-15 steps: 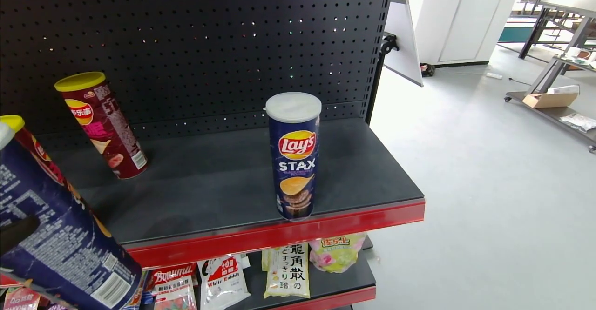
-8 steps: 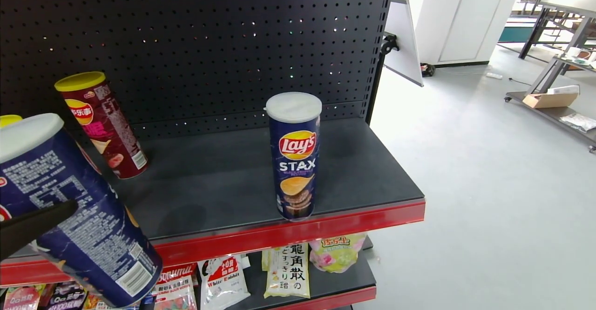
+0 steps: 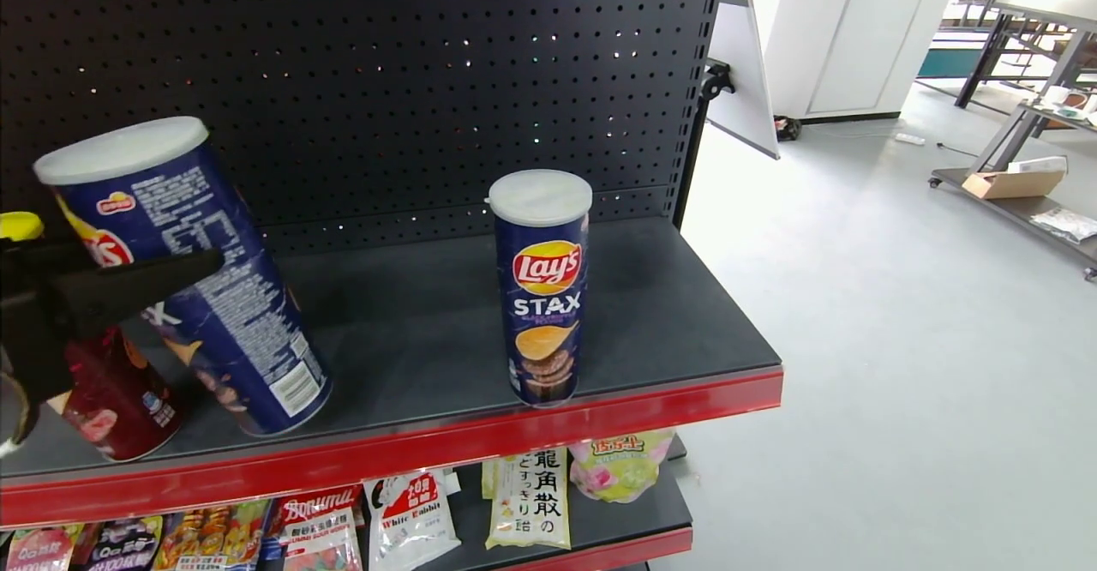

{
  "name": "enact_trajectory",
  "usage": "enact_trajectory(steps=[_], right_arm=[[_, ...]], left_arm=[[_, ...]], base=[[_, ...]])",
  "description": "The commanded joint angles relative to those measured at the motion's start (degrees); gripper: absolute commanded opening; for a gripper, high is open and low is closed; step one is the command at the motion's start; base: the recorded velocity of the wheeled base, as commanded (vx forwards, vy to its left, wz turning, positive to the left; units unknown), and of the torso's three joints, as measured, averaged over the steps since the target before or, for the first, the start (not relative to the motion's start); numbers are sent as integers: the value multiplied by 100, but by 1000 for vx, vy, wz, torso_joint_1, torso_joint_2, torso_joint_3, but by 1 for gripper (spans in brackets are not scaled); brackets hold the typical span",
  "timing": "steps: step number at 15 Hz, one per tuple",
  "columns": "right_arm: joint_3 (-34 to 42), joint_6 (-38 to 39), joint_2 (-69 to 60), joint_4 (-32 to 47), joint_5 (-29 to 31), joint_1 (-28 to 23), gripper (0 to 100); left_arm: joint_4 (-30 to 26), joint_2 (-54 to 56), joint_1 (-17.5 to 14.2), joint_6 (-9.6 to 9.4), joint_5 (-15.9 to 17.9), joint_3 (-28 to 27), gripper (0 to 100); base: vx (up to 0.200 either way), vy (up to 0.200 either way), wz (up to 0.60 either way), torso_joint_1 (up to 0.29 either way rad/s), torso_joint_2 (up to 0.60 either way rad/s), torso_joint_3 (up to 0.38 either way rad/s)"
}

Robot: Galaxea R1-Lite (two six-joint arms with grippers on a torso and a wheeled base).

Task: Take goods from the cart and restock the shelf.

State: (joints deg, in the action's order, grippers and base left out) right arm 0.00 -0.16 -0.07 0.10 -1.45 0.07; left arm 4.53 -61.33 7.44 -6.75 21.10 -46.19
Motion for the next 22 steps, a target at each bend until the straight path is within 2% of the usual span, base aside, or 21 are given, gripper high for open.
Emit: enact_trajectory(steps=[1, 3, 4, 5, 8, 9, 11, 14, 18, 22], right_arm=[[0, -2, 7, -1, -4, 1, 100], [0, -2, 7, -1, -4, 1, 100], [0, -2, 7, -1, -4, 1, 100], [0, -2, 7, -1, -4, 1, 100], [0, -2, 7, -1, -4, 1, 100], [0, 7, 7, -1, -4, 1, 100], [0, -2, 7, -1, -4, 1, 100], [0, -2, 7, -1, -4, 1, 100], [0, -2, 7, -1, -4, 1, 100], [0, -2, 7, -1, -4, 1, 100]], left_arm=[[505, -1513, 311, 51, -388, -681, 0], [970, -2137, 680, 86, -388, -1024, 0], [970, -2137, 680, 86, -388, -1024, 0], [1427, -2867, 988, 104, -396, -1445, 0], [1427, -3535, 1190, 210, -379, -2078, 0], [1577, -3825, 1260, 210, -379, -2254, 0], [2043, -4256, 1251, 210, -379, -2456, 0], [2078, -4431, 1260, 210, -388, -2597, 0], [2122, -4625, 1621, 245, -379, -2852, 0], [2280, -4818, 1682, 253, -370, -3027, 0]], base=[[0, 0, 0, 0, 0, 0], [0, 0, 0, 0, 0, 0], [0, 0, 0, 0, 0, 0], [0, 0, 0, 0, 0, 0], [0, 0, 0, 0, 0, 0], [0, 0, 0, 0, 0, 0], [0, 0, 0, 0, 0, 0], [0, 0, 0, 0, 0, 0], [0, 0, 0, 0, 0, 0], [0, 0, 0, 0, 0, 0]])
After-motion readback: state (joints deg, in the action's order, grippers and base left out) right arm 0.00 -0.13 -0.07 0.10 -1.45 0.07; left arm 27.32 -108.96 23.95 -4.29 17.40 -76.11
